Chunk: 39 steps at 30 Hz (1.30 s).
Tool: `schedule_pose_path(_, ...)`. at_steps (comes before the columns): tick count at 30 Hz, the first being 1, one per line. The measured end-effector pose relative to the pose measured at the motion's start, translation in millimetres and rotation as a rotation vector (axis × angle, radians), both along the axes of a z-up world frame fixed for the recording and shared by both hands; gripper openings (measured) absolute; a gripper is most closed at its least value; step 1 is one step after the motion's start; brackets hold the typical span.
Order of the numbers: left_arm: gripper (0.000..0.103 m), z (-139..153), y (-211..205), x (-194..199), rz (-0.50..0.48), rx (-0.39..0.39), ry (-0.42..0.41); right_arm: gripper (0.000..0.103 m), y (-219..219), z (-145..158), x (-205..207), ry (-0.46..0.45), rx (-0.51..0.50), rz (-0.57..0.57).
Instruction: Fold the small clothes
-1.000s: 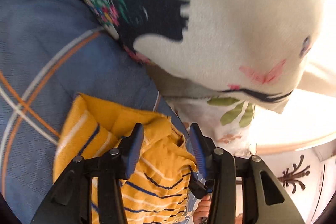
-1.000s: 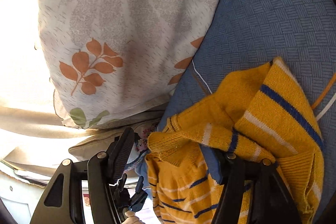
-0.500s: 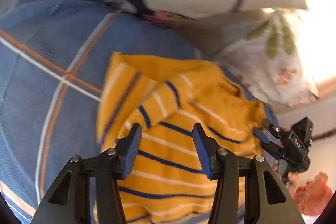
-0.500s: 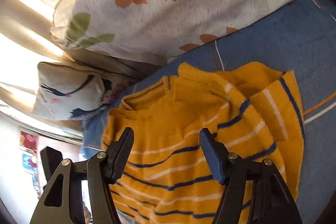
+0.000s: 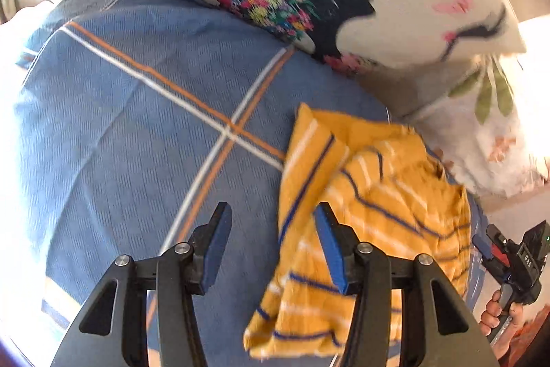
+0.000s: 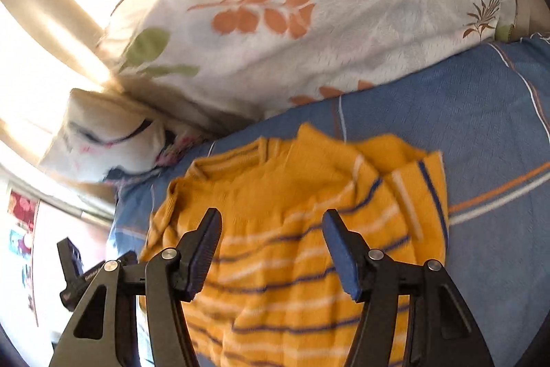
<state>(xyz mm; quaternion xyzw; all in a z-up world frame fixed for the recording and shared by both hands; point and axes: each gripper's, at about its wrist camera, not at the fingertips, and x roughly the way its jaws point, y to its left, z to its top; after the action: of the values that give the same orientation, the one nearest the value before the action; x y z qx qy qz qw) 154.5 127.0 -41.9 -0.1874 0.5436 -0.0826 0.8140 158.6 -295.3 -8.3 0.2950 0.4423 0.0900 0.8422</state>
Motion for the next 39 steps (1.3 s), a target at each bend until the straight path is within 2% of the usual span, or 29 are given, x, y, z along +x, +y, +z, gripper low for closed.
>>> schedule_pose_path(3, 0.057, -8, 2, -25, -0.019, 0.016, 0.017, 0.066, 9, -7, -24, 0.016, -0.015, 0.026)
schedule_pose_path(5, 0.057, -16, 2, -34, -0.013, 0.033, 0.031, 0.066, 11, -15, -35, 0.031, -0.007, 0.044)
schedule_pose_path(6, 0.053, -17, 2, -37, -0.019, 0.046, 0.031, 0.066, 14, -17, -40, 0.037, -0.006, 0.053)
schedule_pose_path(7, 0.045, -15, 3, -43, -0.03, 0.058, 0.025, 0.066, 19, -21, -42, 0.04, -0.006, 0.061)
schedule_pose_path(8, 0.017, -15, 4, -44, -0.041, 0.065, 0.02, 0.066, 28, -24, -41, 0.042, -0.007, 0.07)
schedule_pose_path(9, 0.005, -14, 6, -43, -0.047, 0.088, 0.029, 0.066, 31, -24, -42, 0.043, -0.007, 0.074)
schedule_pose_path(10, 0.0, -13, 9, -43, -0.039, 0.142, 0.03, 0.066, 35, -24, -42, 0.042, -0.004, 0.079)
schedule_pose_path(12, 0.0, -9, 20, -43, -0.032, 0.184, 0.008, 0.066, 56, -27, -34, 0.04, -0.004, 0.096)
schedule_pose_path(16, 0.0, -8, 44, -46, -0.04, 0.099, 0.004, 0.066, 101, -14, -16, 0.026, 0.007, 0.172)
schedule_pose_path(19, 0.003, -8, 51, -55, -0.091, -0.028, 0.003, 0.066, 144, -6, 15, 0.014, 0.027, 0.231)
schedule_pose_path(20, 0.014, -9, 51, -58, -0.118, -0.061, 0.007, 0.066, 161, -7, 29, 0.018, 0.036, 0.245)
schedule_pose_path(21, 0.031, -10, 48, -60, -0.146, -0.091, 0.002, 0.066, 177, -11, 45, 0.033, 0.048, 0.255)
schedule_pose_path(23, 0.051, -10, 44, -67, -0.17, -0.127, -0.017, 0.066, 209, -22, 77, 0.091, 0.056, 0.266)
schedule_pose_path(24, 0.055, -12, 42, -67, -0.181, -0.154, -0.021, 0.066, 222, -27, 89, 0.116, 0.043, 0.272)
schedule_pose_path(28, 0.055, -30, 28, -63, -0.198, -0.303, 0.053, 0.069, 292, -43, 137, 0.176, -0.071, 0.33)
schedule_pose_path(30, 0.055, -34, 22, -65, -0.197, -0.363, 0.068, 0.084, 322, -48, 149, 0.205, -0.151, 0.37)
schedule_pose_path(34, 0.055, -40, 16, -76, -0.214, -0.427, 0.084, 0.087, 371, -47, 146, 0.211, -0.423, 0.453)
schedule_pose_path(39, 0.052, -40, 15, -82, -0.207, -0.451, 0.081, 0.086, 410, -64, 127, 0.233, -0.735, 0.528)
